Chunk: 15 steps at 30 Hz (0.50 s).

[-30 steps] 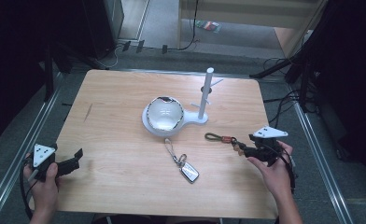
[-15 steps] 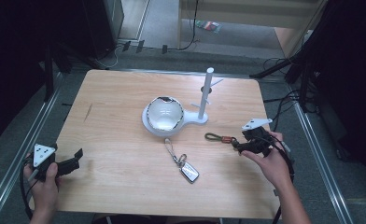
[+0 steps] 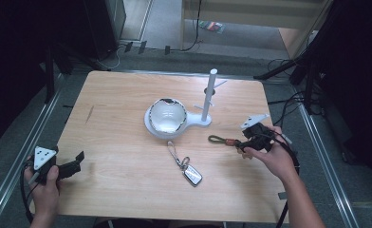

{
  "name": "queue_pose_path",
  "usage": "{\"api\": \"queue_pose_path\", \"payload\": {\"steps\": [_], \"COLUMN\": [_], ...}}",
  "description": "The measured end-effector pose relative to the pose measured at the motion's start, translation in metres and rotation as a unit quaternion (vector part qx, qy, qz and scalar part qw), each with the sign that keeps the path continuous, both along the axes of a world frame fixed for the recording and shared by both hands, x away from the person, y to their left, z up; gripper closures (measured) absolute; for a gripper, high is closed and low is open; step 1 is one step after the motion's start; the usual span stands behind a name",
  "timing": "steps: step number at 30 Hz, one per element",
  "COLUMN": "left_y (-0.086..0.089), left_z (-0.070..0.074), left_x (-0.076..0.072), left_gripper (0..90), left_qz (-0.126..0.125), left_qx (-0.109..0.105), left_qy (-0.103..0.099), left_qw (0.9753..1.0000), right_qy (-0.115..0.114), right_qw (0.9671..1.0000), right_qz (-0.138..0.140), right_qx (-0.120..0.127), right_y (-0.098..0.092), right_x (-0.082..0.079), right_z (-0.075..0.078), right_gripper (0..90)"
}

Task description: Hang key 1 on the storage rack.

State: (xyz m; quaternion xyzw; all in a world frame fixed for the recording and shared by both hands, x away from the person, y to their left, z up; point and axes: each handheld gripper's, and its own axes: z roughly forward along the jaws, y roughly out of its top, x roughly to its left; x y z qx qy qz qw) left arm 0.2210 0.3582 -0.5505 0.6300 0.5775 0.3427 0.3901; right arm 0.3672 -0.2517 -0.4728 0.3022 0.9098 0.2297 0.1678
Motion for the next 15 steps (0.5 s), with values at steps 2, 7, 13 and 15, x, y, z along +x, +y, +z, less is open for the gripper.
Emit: {"api": "queue_pose_path", "payload": {"steps": [2, 7, 13, 15], "left_y": [0.0, 0.0, 0.0, 0.0], "left_z": [0.0, 0.0, 0.0, 0.0], "left_x": [0.0, 0.0, 0.0, 0.001], "left_gripper": [6.0, 6.1, 6.1, 6.0], "left_qz": [0.0, 0.0, 0.0, 0.001], "left_qx": [0.001, 0.001, 0.001, 0.0], "left_qy": [0.001, 0.001, 0.002, 0.002], "left_qw": [1.0, 1.0, 1.0, 1.0], "right_qy": [0.009, 0.031, 0.039, 0.044], "right_qw": [0.9999, 0.9991, 0.9977, 0.9972], "right_qz": [0.014, 0.028, 0.044, 0.046], "right_qx": [-0.001, -0.008, -0.035, -0.038], "right_y": [0.001, 0.005, 0.009, 0.01], "right_x": [0.003, 0.007, 0.014, 0.016], "right_z": [0.0, -0.002, -0.006, -0.007], "right_gripper": [43.7, 43.4, 46.4, 46.7]}}
